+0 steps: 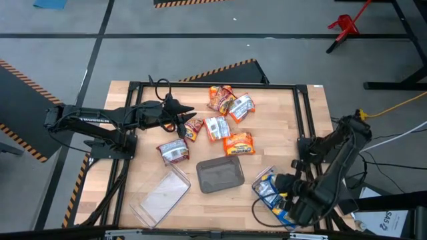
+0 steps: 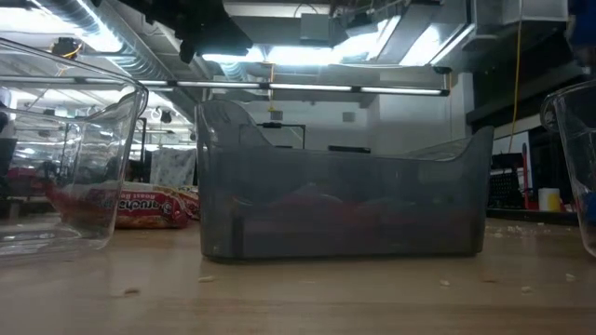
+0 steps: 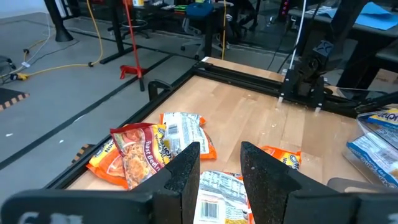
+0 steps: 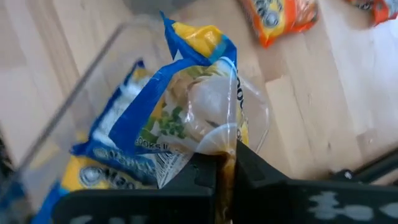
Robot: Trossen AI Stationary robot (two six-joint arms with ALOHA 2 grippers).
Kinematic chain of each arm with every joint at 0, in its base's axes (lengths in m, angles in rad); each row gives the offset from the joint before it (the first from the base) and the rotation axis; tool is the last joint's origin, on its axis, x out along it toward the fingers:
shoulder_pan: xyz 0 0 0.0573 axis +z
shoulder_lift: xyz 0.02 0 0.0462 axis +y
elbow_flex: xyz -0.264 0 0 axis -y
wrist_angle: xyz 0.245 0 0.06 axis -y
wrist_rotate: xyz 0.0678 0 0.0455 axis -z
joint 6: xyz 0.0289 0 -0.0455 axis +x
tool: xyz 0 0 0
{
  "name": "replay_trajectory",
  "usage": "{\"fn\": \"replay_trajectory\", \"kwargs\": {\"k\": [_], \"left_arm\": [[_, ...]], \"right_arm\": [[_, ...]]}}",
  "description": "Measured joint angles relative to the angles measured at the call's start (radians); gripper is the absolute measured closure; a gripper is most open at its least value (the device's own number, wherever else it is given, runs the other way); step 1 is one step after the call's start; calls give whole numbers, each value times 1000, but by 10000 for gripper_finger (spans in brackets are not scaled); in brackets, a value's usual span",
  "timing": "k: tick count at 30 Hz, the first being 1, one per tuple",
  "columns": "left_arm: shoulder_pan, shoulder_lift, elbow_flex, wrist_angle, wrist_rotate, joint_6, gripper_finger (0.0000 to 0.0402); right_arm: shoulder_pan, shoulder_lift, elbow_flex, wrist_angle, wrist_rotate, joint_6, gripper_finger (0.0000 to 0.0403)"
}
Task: Sort Maruchan noodles
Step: Put the blue noodle pack into the right transparent bin
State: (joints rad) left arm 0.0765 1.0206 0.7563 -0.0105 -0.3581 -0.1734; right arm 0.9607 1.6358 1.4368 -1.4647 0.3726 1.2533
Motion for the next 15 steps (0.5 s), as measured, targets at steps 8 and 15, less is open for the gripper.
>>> {"fn": "replay_trajectory", "kwargs": {"k": [8, 15], "left_arm": [[0, 0, 0, -2, -1, 0, 292], [0, 0, 0, -4, -1, 0, 292]], "right_arm": [[37, 63, 0, 10, -70, -13, 400], [56, 65, 0, 74, -98, -34, 362]]}}
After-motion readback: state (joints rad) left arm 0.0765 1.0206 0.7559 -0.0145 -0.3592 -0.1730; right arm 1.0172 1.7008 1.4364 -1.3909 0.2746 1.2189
